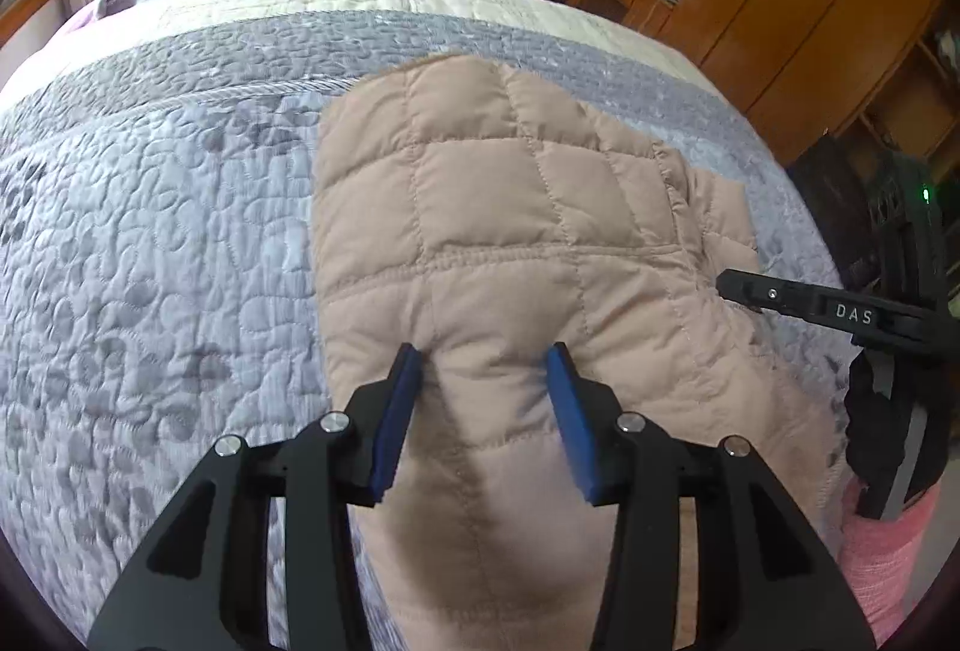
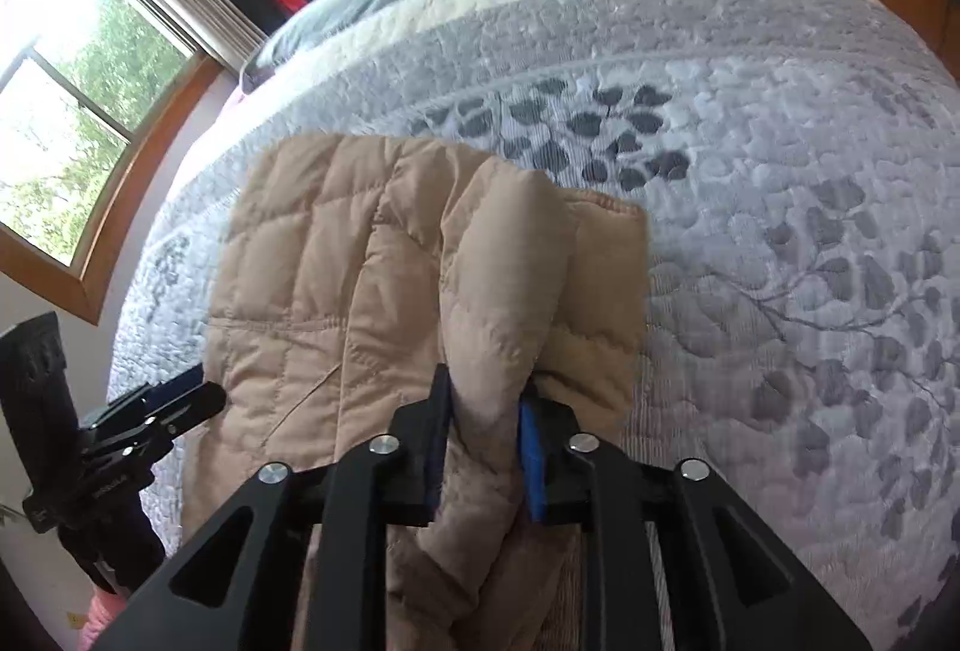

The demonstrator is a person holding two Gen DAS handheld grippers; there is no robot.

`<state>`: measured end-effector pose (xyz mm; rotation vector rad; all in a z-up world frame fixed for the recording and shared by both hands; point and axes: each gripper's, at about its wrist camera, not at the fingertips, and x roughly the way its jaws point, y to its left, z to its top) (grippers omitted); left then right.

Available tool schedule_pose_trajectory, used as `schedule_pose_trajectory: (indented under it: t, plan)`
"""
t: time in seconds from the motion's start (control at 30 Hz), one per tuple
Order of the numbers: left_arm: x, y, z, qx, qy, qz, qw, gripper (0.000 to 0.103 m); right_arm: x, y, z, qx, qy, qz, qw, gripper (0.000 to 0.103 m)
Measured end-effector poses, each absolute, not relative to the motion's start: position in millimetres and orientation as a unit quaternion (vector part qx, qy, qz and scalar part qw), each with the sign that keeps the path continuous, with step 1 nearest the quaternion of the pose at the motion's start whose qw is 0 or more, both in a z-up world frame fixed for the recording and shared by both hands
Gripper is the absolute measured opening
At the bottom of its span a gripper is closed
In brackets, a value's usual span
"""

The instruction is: Fold large clothes

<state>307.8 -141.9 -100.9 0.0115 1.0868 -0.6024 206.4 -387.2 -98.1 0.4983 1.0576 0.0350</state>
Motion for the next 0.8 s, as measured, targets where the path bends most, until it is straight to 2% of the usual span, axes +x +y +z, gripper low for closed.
schedule_pose_trajectory:
  t: [0.23,0.4,0.8]
  plan:
    - [266,-130,-77,0.023,0.468,-0.272,0.841,0.043,172,-357,-55,0.17,0.471,0.02,0.865,0.023]
    - [247,-127,-71,0.037,0.444,-0.265,0.855,0.043,151,-330,-44,0.146,0.469,0.049,0.87,0.023]
    - [240,-126,-81,0.047,0.452,-0.261,0.852,0.043,142,-318,-62,0.138,0.485,0.042,0.862,0.023]
